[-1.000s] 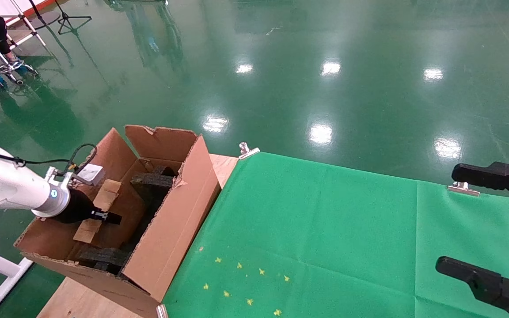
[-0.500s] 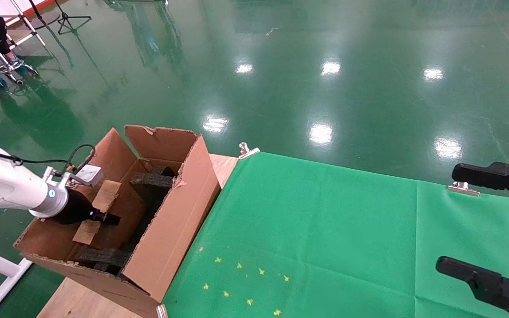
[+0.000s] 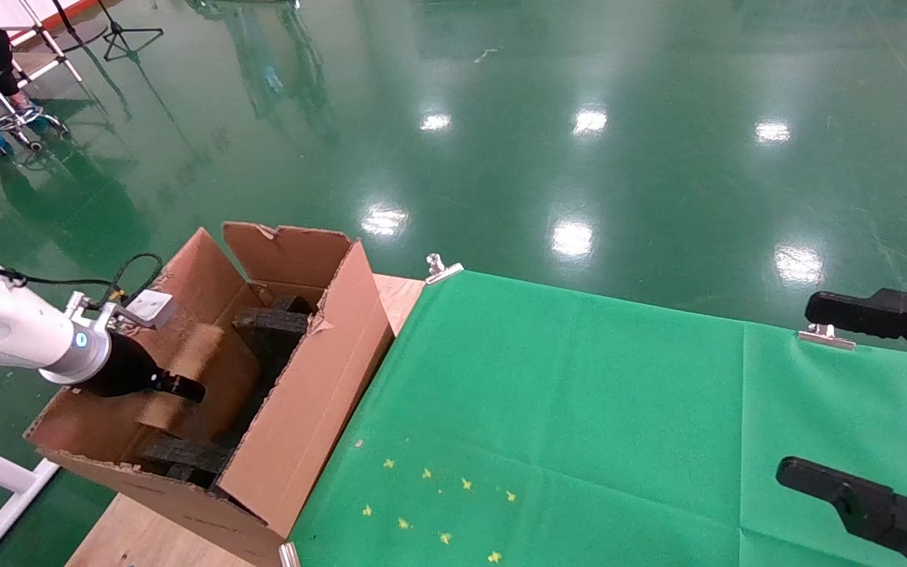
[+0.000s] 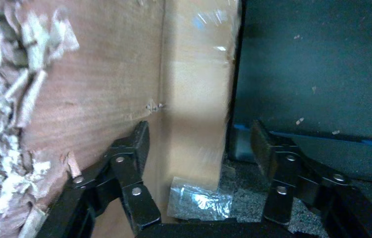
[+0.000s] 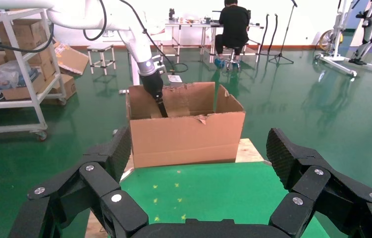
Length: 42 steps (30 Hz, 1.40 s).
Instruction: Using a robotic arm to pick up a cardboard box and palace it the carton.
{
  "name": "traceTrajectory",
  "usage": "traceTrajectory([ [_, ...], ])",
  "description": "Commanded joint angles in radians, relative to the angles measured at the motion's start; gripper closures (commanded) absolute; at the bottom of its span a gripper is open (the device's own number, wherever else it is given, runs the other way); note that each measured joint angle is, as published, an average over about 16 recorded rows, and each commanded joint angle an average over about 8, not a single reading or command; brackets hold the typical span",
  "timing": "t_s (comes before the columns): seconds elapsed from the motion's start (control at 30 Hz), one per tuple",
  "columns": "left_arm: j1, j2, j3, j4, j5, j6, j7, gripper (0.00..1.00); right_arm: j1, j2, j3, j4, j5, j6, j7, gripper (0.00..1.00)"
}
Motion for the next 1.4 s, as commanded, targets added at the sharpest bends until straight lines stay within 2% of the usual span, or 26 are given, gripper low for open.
traceTrajectory([
  [0.03,-0.006,-0.001,0.002,0.000,0.002,0.003,0.003,0.00,0.000,0.000,0.000,0.000,0.000,0.000,0.000,0.00],
  [0.3,-0.067,-0.010,-0.007,-0.006,-0.011,0.022,0.021,0.00,0.000,0.000,0.000,0.000,0.000,0.000,0.000,0.00],
  [0.5,-0.187,-0.041,-0.041,-0.037,-0.061,0.065,0.048,0.00,0.000,0.000,0.000,0.000,0.000,0.000,0.000,0.00],
  [0.63,-0.289,-0.074,-0.080,-0.078,-0.116,0.141,0.053,0.00,0.000,0.000,0.000,0.000,0.000,0.000,0.000,0.00],
  [0.83,-0.399,-0.141,-0.164,-0.172,-0.247,0.330,0.014,0.00,0.000,0.000,0.000,0.000,0.000,0.000,0.000,0.00],
  [1.07,-0.416,-0.198,-0.255,-0.258,-0.400,0.485,-0.068,0.00,0.000,0.000,0.000,0.000,0.000,0.000,0.000,0.00],
  [1.4,-0.394,-0.205,-0.281,-0.285,-0.422,0.496,-0.061,0.00,0.000,0.000,0.000,0.000,0.000,0.000,0.000,0.00],
])
